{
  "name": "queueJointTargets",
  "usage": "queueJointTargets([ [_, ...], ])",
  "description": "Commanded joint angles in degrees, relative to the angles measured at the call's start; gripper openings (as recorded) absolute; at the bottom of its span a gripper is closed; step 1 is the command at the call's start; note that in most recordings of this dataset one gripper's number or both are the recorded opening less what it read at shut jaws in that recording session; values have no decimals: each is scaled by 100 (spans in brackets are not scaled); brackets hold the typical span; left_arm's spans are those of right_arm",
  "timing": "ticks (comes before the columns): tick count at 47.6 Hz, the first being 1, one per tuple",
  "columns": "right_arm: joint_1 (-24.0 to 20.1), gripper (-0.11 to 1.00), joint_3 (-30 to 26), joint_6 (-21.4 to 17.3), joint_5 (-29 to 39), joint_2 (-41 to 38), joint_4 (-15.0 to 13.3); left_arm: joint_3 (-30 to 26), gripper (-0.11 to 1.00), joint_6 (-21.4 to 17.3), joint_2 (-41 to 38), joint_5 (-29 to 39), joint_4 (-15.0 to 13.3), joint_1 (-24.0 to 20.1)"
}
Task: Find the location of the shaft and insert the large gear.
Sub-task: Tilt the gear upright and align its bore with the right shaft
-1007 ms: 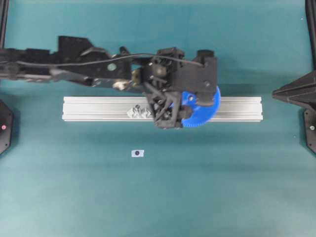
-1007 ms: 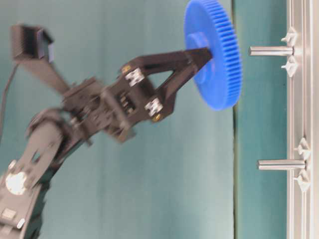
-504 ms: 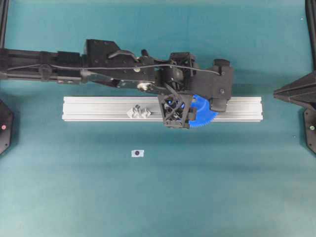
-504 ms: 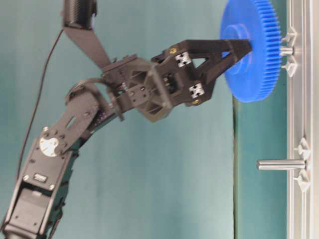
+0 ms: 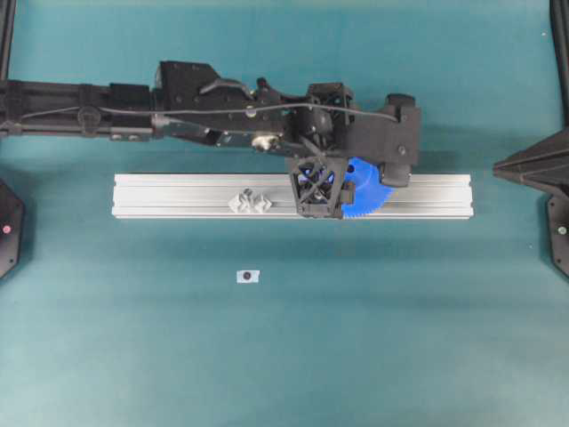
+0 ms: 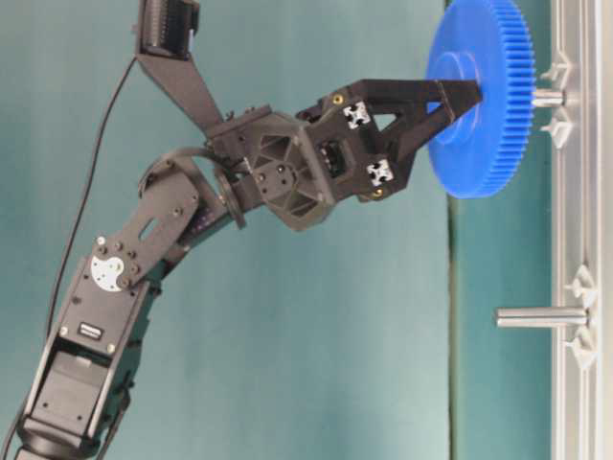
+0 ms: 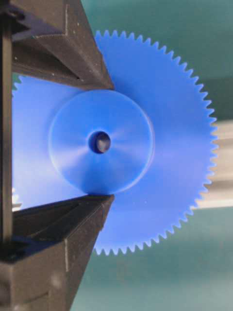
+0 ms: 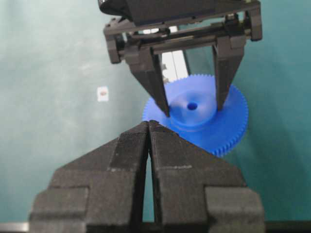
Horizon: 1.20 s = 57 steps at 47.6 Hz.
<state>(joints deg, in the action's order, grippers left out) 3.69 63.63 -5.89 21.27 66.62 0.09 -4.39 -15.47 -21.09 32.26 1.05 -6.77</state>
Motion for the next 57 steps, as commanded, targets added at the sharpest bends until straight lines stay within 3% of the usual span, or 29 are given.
queueJointTargets([
  [1, 9, 8, -53, -53, -26, -26, 9, -211, 72, -26, 35, -18, 18, -44],
  [29, 9, 8, -35, -53, -26, -18, 9, -255, 72, -18, 18, 475, 18, -53],
  [57, 9, 8, -44, -62, -26, -9, 9, -158, 72, 141, 70, 527, 18, -176],
])
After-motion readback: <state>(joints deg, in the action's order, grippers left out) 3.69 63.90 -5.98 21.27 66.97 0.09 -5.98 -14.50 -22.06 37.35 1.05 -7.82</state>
